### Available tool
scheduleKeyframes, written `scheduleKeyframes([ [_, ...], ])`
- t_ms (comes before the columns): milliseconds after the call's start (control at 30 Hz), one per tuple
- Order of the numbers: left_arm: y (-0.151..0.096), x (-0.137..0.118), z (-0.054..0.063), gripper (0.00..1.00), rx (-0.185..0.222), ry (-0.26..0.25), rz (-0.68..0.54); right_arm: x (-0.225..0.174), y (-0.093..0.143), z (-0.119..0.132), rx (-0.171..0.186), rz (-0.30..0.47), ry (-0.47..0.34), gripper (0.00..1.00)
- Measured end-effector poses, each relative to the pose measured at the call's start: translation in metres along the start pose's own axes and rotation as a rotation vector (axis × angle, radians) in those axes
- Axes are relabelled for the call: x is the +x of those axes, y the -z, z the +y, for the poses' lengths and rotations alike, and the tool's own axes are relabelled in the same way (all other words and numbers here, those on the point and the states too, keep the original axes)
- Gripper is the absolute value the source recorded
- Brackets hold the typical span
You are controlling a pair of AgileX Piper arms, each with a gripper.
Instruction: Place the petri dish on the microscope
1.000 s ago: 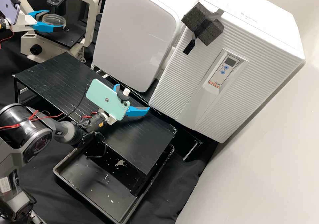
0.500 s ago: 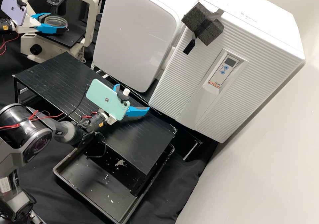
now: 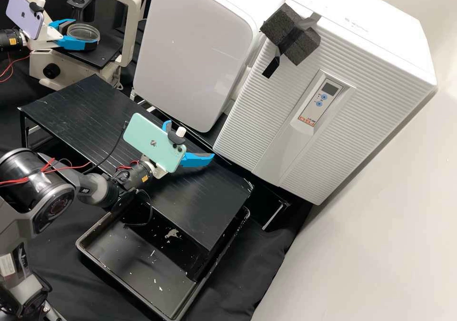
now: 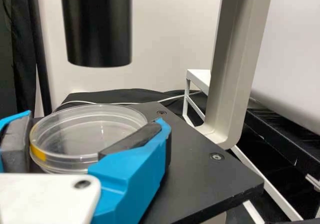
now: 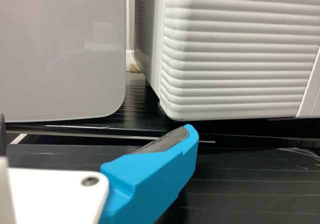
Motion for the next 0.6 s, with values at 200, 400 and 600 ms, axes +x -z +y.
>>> scheduleKeyframes([
  [200, -0.0006, 0.0002, 0.0, 1.0, 0.003, -0.004, 0.006, 0.0, 0.0, 0.0, 0.0, 0.0, 0.0, 1.0],
  [400, -0.0032, 0.0006, -0.0008, 1.0, 0.003, -0.002, -0.001, 0.0, 0.0, 0.0, 0.0, 0.0, 0.0, 1.0],
  [600, -0.0031, 0.0003, -0.0013, 1.0, 0.003, 0.0, 0.0, 0.0, 0.0, 0.0, 0.0, 0.0, 0.0, 1.0],
])
